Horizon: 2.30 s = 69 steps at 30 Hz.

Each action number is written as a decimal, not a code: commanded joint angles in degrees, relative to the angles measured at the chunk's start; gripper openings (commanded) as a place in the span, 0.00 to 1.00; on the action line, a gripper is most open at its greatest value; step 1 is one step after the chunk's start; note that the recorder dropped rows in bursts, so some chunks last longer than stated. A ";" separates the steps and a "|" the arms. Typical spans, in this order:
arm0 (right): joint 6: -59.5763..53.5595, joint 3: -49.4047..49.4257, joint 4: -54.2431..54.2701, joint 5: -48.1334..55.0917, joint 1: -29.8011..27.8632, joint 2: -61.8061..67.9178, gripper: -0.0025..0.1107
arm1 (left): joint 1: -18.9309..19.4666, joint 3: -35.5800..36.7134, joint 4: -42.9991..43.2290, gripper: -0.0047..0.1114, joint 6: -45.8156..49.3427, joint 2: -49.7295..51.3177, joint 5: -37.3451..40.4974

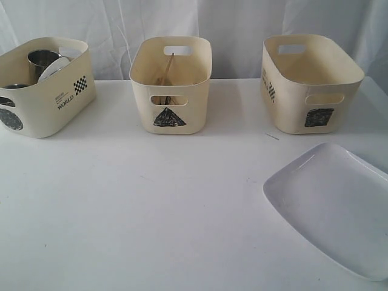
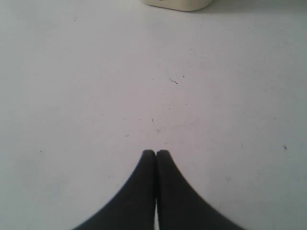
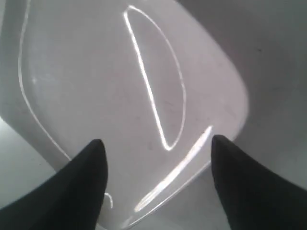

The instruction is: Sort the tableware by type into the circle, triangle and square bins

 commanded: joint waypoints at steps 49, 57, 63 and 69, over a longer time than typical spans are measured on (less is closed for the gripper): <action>-23.82 0.15 10.91 -5.07 0.01 15.57 0.11 | -0.34 0.29 0.09 0.04 -0.30 -0.27 1.72; -23.45 0.15 11.08 -6.95 0.01 18.60 0.25 | -0.34 0.29 0.09 0.04 -0.30 -0.27 1.72; -22.24 0.15 10.96 -5.92 0.01 18.87 0.02 | -0.34 0.29 0.09 0.04 -0.30 -0.27 1.72; -22.15 0.15 17.11 1.07 0.01 17.52 0.02 | -0.34 0.29 0.09 0.04 -0.30 -0.27 1.72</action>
